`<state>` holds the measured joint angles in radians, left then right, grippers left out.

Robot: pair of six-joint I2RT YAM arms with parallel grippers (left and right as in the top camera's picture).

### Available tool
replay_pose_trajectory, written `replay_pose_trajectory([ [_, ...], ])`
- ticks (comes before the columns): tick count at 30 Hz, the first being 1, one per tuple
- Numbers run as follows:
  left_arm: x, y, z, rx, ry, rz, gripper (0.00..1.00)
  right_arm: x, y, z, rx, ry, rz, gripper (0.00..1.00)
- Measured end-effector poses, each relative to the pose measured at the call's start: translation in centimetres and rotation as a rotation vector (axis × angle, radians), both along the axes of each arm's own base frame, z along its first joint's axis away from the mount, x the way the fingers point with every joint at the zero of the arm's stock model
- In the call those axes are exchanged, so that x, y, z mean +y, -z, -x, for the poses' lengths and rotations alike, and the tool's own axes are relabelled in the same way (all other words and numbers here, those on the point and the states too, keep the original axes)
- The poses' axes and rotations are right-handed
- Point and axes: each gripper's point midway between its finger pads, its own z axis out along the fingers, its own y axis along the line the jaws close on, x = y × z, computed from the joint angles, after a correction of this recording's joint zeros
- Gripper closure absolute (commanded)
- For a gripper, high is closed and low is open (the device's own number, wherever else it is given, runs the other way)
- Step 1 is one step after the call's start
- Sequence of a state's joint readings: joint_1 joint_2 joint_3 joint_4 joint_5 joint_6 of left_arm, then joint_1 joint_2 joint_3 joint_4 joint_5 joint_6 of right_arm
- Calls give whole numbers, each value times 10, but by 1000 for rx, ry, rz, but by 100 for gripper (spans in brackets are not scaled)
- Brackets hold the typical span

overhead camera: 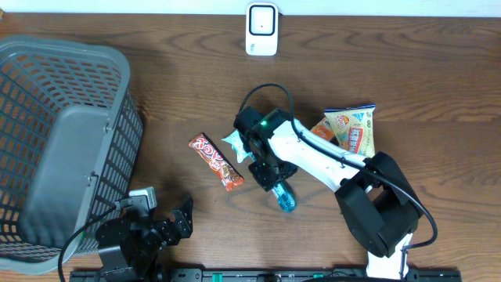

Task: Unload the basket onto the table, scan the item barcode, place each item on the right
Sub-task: 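Lift and rotate the bottle with the right gripper, turning its label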

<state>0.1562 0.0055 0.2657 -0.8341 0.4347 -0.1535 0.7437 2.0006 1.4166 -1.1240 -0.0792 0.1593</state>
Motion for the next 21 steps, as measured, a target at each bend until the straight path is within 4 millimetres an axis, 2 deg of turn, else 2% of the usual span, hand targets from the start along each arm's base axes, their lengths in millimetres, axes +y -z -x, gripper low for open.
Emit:
replay_pose_trajectory([
  [3,0,0,0,0,0,0,2,1,-10,-2,3,0,3,53],
  [9,0,0,0,0,0,0,2,9,-44,-10,-8,-1,-6,51],
  [10,0,0,0,0,0,0,2,8,-54,-9,3,-1,2,51],
  [15,0,0,0,0,0,0,2,-6,-70,7,55,-12,47,44],
  [18,0,0,0,0,0,0,2,-12,-97,13,19,-14,14,38],
  [20,0,0,0,0,0,0,2,-14,-120,16,-32,-16,-32,1],
  [21,0,0,0,0,0,0,2,-16,-139,17,-83,-12,-73,1],
])
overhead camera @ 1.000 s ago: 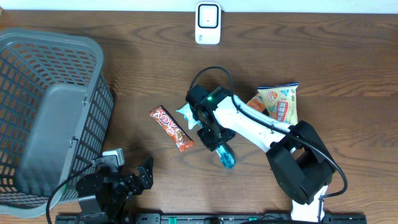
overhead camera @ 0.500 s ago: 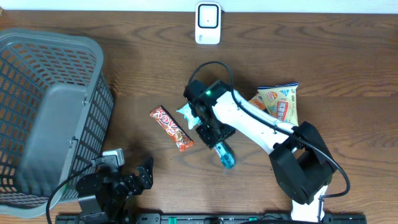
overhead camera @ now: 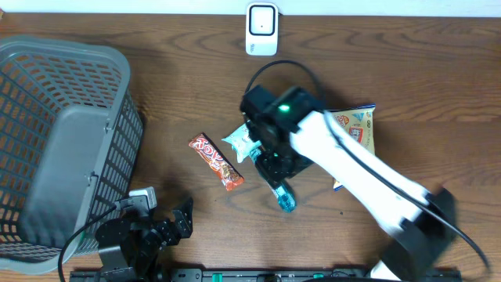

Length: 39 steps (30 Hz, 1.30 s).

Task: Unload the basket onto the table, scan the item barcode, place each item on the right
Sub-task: 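Lift and rotate the bottle with the right gripper, turning its label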

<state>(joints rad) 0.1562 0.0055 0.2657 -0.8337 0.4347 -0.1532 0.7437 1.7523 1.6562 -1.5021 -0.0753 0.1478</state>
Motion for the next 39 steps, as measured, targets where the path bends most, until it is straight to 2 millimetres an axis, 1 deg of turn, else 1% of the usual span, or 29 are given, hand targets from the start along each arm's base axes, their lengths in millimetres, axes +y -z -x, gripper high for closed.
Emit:
replay_pose_trajectory([
  [1,0,0,0,0,0,0,2,-1,-10,1,-29,-4,-24,1],
  [2,0,0,0,0,0,0,2,-3,-28,1,-89,-8,-65,1],
  [3,0,0,0,0,0,0,2,-5,-36,1,-117,-7,-82,1],
  [5,0,0,0,0,0,0,2,-11,-58,2,-197,-4,-127,1],
  [6,0,0,0,1,0,1,2,-11,-59,1,-210,-3,-132,1],
  [7,0,0,0,0,0,0,2,-11,-57,0,-215,-3,-132,1],
  [10,0,0,0,1,0,1,2,-11,-26,-1,-190,-4,-103,1],
  [11,0,0,0,1,0,1,2,-12,-7,0,-173,-4,-86,1],
  [12,0,0,0,1,0,0,2,-12,2,-1,-170,-4,-83,1],
  [13,0,0,0,2,0,1,2,-12,18,-1,-162,-4,-76,1],
  [15,0,0,0,1,0,1,2,-7,31,-6,-178,-4,-89,1],
  [17,0,0,0,0,0,0,2,2,30,-16,-218,-2,-122,1],
  [18,0,0,0,0,0,0,2,3,30,-18,-224,-2,-128,2],
  [20,0,0,0,1,0,1,2,0,30,-15,-212,-2,-117,8],
  [24,0,0,0,1,0,0,2,-5,35,-9,-186,5,-95,8],
  [25,0,0,0,0,0,0,2,-7,39,-7,-180,7,-89,8],
  [29,0,0,0,0,0,0,2,-12,68,5,-130,21,-79,9],
  [32,0,0,0,1,0,1,2,-7,89,13,-98,25,-124,15],
  [35,0,0,0,1,0,1,2,-1,103,20,-74,33,-161,17],
  [37,0,0,0,0,0,0,2,3,107,19,-81,41,-186,17],
  [38,0,0,0,0,0,0,2,11,111,15,-107,39,-220,17],
  [39,0,0,0,1,0,0,2,13,114,15,-111,36,-229,21],
])
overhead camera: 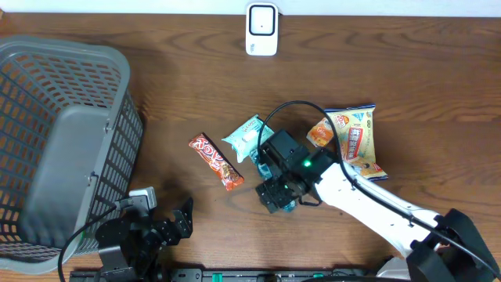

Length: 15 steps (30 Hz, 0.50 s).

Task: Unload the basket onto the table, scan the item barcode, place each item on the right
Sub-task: 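Lift and rotate the bottle with the right gripper, turning its label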

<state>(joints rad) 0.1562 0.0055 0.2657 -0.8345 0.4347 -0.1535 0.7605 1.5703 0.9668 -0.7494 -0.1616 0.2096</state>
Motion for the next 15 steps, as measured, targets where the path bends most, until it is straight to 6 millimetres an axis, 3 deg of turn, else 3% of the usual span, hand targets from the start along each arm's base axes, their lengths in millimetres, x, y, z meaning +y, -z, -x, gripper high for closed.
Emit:
replay_pose_trajectory([
  [4,0,0,0,0,0,0,2,-1,23,8,-9,8,-15,30],
  [7,0,0,0,0,1,0,2,-18,41,19,26,76,38,46],
  [11,0,0,0,0,0,0,2,-28,45,20,45,193,75,59],
  [15,0,0,0,0,0,0,2,-28,48,12,5,240,67,48],
])
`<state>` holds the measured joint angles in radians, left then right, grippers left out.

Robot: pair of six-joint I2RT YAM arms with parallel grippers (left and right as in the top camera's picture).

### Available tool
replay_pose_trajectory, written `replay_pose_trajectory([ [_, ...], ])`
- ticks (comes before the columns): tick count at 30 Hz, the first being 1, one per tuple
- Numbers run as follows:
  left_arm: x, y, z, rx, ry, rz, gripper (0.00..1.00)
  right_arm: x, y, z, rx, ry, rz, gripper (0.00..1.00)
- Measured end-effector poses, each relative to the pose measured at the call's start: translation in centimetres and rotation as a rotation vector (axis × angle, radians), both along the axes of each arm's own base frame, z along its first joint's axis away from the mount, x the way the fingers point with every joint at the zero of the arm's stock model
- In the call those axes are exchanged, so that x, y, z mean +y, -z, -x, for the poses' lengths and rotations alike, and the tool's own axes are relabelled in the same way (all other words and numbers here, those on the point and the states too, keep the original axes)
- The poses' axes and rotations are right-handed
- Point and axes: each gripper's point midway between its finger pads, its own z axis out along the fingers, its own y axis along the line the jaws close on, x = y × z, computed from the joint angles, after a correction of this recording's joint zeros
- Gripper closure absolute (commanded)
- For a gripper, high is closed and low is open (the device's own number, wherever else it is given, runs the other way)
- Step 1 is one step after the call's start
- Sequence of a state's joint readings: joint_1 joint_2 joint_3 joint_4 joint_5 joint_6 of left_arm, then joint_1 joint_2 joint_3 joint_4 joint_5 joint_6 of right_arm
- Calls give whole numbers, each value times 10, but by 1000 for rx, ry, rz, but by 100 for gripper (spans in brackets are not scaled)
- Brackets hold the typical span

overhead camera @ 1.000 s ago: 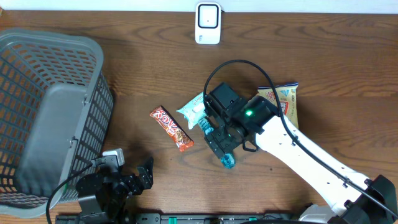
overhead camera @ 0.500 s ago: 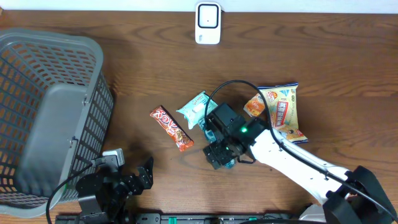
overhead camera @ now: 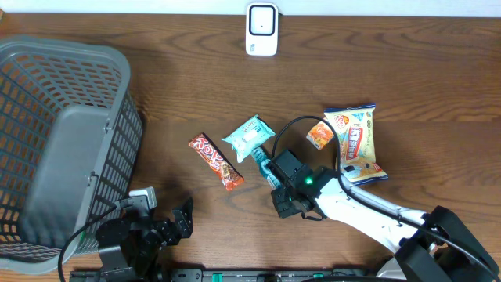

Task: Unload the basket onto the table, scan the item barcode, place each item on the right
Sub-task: 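Lift and rotate the bottle with the right gripper, turning its label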

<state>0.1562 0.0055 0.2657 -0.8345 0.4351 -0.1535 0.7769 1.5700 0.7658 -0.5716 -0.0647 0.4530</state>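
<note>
The white barcode scanner (overhead camera: pixel 261 29) stands at the table's far edge. A blue-teal tube (overhead camera: pixel 262 162) lies at the middle of the table; its near end is hidden under my right gripper (overhead camera: pixel 283 202), which sits low over it. Its fingers are hidden from above, so I cannot tell whether they grip the tube. Left of the tube lie a teal packet (overhead camera: pixel 249 138) and a red candy bar (overhead camera: pixel 216 162). My left gripper (overhead camera: pixel 185 218) rests at the near left edge, far from the items, too dark and small to read.
A big grey mesh basket (overhead camera: pixel 117 94) fills the left side. An orange snack pack (overhead camera: pixel 320 135) and a yellow chip bag (overhead camera: pixel 356 143) lie right of the tube, next to the right arm's cable (overhead camera: pixel 301 121).
My right gripper has shifted a little toward the near right and sits lower along the tube. More of the tube's far end shows. The left arm and the other items have not moved.
First my right arm reached from the right, its gripper over the teal packet and the tube's far end. Then the arm was raised above the same spot. Later the gripper was over the tube's near part, and now it sits at the tube's near end.
</note>
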Motion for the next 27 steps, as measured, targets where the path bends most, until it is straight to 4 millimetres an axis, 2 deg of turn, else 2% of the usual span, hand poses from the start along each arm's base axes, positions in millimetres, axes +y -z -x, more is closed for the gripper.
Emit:
replay_pose_trajectory([
  [2,0,0,0,0,0,0,2,-3,3,-2,-13,14,7,38],
  [4,0,0,0,0,0,-1,2,-3,3,-4,-25,21,11,37],
  [6,0,0,0,0,0,0,2,-4,3,-5,-31,25,14,40],
  [7,0,0,0,0,0,-1,2,-4,3,-5,-33,25,16,52],
  [11,0,0,0,0,0,0,2,-5,3,-6,-33,32,21,79],
  [13,0,0,0,0,0,0,2,-4,3,-8,-42,40,17,99],
  [22,0,0,0,0,0,0,2,-4,2,-8,-48,20,16,99],
  [27,0,0,0,0,0,0,2,9,-8,0,-42,-145,-52,99],
])
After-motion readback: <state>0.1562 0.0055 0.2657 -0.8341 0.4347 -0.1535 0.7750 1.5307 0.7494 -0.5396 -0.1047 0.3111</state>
